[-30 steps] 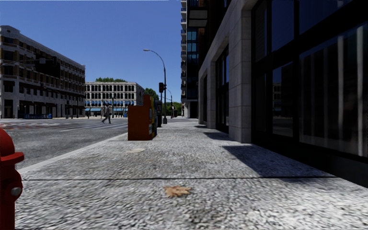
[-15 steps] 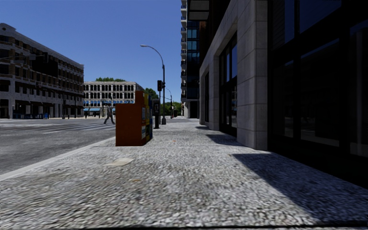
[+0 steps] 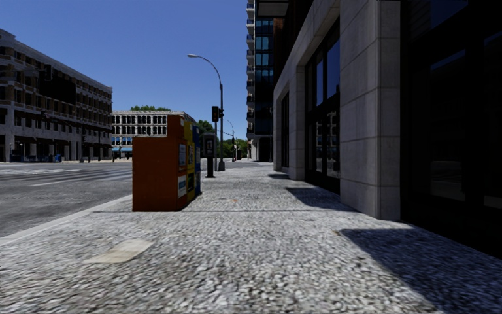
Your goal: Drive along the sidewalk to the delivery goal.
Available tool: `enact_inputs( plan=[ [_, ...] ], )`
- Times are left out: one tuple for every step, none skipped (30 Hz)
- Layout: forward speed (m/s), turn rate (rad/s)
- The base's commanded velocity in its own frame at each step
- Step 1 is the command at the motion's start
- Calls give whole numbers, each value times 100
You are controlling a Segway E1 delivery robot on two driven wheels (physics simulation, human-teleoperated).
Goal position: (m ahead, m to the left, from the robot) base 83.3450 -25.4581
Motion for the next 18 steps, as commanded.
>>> enact_inputs(
  plan=[
    [200,-10],
    [200,-16],
    [200,-16],
    [200,-19],
    [200,-19],
    [200,-19],
    [200,-20],
    [200,-20],
    [200,-21],
    [200,-21],
    [200,-22],
    [200,-22],
    [200,-22],
    [200,-22],
    [200,-22],
    [200,-22],
    [200,-22],
    [200,-22]
  ],
)
